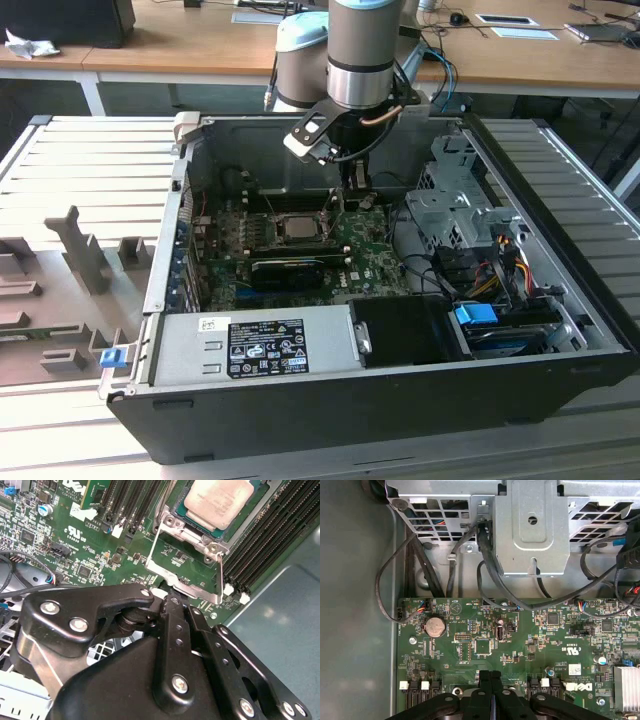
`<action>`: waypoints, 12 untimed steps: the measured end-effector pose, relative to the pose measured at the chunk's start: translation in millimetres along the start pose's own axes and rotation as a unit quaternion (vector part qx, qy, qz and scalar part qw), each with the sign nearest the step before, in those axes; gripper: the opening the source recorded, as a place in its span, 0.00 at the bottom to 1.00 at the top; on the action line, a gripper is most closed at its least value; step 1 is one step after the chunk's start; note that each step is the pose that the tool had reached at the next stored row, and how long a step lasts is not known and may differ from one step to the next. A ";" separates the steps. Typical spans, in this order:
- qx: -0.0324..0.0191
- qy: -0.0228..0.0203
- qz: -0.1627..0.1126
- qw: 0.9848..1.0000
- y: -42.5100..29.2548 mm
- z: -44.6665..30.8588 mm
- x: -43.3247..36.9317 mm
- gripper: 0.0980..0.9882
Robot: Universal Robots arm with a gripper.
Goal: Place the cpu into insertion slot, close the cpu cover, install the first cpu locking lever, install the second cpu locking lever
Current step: 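Close the cpu cover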
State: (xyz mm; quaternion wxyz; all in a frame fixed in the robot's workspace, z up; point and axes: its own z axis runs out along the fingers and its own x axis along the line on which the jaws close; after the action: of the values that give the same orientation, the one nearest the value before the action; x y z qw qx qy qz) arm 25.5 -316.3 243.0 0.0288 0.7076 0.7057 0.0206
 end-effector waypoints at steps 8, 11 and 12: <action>0.000 0.000 0.000 1.000 -2.9 -0.2 0.0 0.01; 0.000 0.000 0.000 1.000 -3.7 -0.3 0.0 0.01; 0.000 0.000 0.000 1.000 -3.9 -0.3 0.0 0.01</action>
State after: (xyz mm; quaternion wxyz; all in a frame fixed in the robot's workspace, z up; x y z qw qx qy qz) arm 21.6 -316.3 243.0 0.0288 0.7077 0.7057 0.0206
